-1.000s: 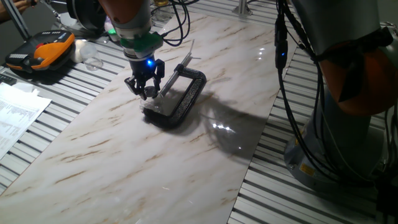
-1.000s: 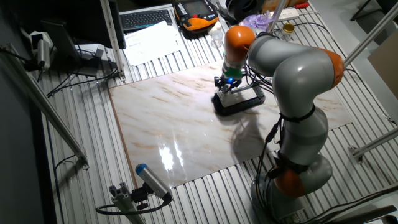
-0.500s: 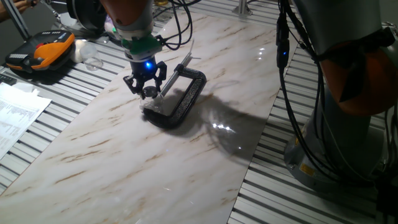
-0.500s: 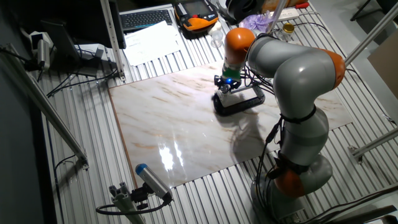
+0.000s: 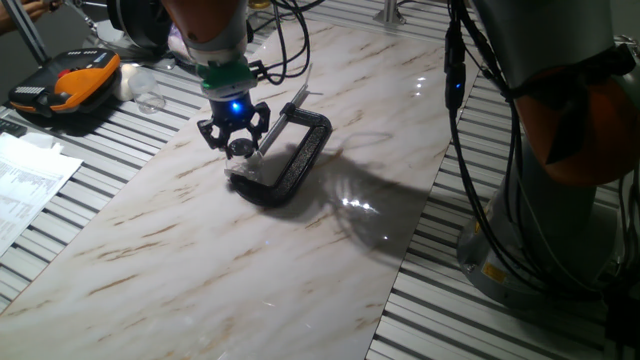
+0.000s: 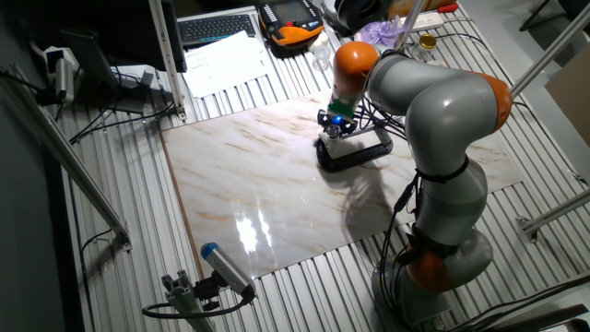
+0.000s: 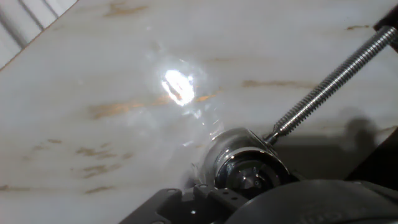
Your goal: Screw the lid onto the jar
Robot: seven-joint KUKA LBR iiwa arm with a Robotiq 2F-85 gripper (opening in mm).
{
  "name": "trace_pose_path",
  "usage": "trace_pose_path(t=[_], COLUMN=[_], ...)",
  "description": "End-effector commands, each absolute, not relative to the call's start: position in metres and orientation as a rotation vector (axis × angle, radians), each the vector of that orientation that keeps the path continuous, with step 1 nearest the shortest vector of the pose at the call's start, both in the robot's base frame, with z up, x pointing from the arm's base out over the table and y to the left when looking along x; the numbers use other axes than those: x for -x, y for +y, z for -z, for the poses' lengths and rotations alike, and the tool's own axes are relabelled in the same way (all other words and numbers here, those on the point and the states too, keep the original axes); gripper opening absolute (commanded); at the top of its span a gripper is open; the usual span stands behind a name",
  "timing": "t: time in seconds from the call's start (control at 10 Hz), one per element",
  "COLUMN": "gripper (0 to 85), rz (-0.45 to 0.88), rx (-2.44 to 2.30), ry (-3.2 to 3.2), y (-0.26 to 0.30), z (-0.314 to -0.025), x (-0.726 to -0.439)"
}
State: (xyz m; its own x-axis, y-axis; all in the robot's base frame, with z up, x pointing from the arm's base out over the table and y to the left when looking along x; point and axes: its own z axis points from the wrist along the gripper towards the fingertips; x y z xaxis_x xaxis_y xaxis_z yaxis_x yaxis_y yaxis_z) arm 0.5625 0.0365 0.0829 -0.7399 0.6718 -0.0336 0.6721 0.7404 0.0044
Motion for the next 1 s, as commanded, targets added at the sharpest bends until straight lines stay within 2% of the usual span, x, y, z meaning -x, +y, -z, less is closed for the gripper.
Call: trace_pose_path(t=[0.0,0.9], gripper=[51.0,51.0], rz=[0.017,0.043], rx=[-1.2,-1.555], ry=[2.868,2.692], y=[0.0363,0.0365], z=[-0.0831,-0.0828], x=[-0.5625,-0.5624])
